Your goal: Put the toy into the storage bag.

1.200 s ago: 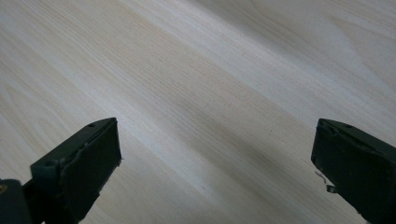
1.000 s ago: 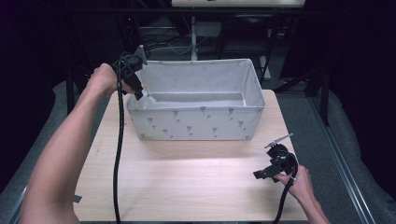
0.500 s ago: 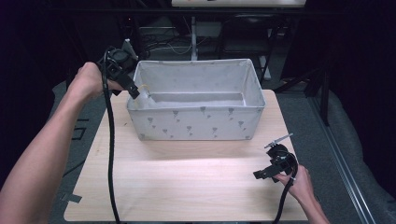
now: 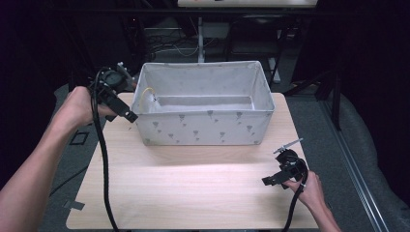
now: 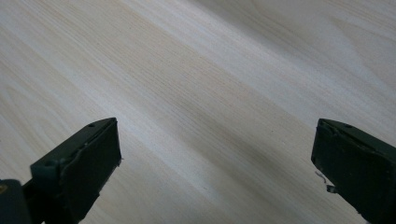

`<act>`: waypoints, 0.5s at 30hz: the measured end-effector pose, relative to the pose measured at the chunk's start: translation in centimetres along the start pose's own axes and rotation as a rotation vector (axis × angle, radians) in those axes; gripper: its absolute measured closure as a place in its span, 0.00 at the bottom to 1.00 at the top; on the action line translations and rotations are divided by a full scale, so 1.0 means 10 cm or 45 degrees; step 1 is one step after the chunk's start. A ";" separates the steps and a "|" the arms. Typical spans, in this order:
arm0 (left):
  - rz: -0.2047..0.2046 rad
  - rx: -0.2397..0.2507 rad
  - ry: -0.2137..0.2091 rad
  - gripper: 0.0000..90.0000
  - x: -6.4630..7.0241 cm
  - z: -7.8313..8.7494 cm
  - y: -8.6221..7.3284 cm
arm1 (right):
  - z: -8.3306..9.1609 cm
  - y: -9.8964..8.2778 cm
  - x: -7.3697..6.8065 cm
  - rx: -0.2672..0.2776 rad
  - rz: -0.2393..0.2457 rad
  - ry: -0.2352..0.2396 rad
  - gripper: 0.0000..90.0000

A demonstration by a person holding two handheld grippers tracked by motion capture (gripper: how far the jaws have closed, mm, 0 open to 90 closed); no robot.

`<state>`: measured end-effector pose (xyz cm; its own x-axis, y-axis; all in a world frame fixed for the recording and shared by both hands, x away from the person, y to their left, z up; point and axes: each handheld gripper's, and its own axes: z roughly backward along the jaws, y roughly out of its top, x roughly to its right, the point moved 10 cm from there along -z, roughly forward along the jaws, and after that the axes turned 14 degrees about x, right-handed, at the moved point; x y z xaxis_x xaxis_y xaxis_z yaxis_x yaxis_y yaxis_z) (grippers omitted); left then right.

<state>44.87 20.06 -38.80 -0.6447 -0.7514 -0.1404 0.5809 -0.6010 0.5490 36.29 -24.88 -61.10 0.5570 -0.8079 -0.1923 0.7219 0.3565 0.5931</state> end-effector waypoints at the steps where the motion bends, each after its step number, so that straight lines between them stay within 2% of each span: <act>1: -0.001 0.000 -0.002 0.00 0.01 0.00 -0.03 | 0.00 0.00 0.00 0.000 -0.004 -0.003 0.01; 7: -0.004 0.009 -0.006 0.00 0.14 -0.04 -0.32 | 0.01 -0.01 -0.01 -0.007 -0.013 -0.002 0.01; 8: -0.004 0.009 -0.006 0.00 0.14 -0.04 -0.32 | 0.01 -0.01 -0.01 -0.007 -0.013 -0.002 0.01; 10: -0.011 -0.002 0.003 0.00 0.18 -0.10 -0.48 | 0.00 -0.01 -0.01 -0.009 -0.015 0.006 0.01; 15: 0.017 -0.016 -0.006 0.00 0.25 -0.25 -0.72 | 0.00 -0.02 0.00 -0.020 0.001 -0.010 0.01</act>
<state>40.31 21.81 -45.11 -0.6389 -0.7583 -0.1293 0.5957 -0.5941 0.5406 36.15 -24.96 -61.19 0.5542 -0.8114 -0.1857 0.7280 0.3644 0.5807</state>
